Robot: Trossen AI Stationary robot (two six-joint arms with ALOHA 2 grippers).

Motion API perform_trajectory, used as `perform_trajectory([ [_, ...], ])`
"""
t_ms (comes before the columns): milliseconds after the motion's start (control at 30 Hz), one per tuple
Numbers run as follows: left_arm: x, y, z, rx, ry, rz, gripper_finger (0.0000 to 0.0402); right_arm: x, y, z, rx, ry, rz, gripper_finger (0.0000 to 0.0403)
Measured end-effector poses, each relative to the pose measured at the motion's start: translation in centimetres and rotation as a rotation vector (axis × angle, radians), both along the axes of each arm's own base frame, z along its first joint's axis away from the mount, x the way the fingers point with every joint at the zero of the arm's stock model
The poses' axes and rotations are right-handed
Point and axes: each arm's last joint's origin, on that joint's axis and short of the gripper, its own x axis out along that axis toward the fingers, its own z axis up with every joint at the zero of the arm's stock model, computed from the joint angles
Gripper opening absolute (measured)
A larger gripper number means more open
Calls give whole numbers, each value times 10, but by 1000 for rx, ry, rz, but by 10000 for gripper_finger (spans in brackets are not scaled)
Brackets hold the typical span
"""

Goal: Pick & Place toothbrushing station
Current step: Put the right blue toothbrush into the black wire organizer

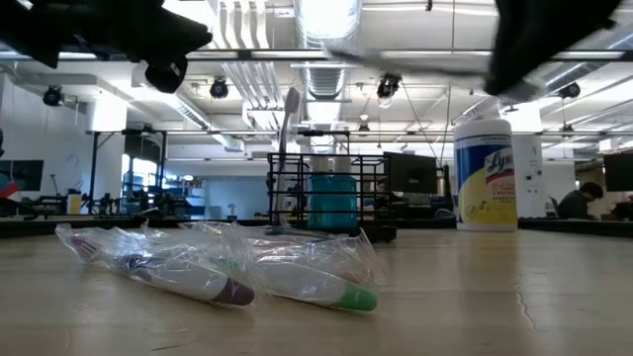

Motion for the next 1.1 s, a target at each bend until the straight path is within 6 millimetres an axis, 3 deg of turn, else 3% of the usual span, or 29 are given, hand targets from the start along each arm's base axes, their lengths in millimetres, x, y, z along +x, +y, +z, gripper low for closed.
perform_trajectory([
  [200,19,-6,11,-55,40,-78,141,7,-3,25,-221,-84,108,14],
  [367,40,-11,27,-139,72,-167,206,13,-7,35,-420,-43,240,14],
  [533,64,-17,41,-168,105,-249,248,20,-16,41,-637,-86,253,13],
  [933,122,-22,66,-157,258,-342,269,32,-30,47,-927,12,294,13],
  [1100,146,-22,71,-122,291,-351,269,35,-32,47,-950,24,291,13],
])
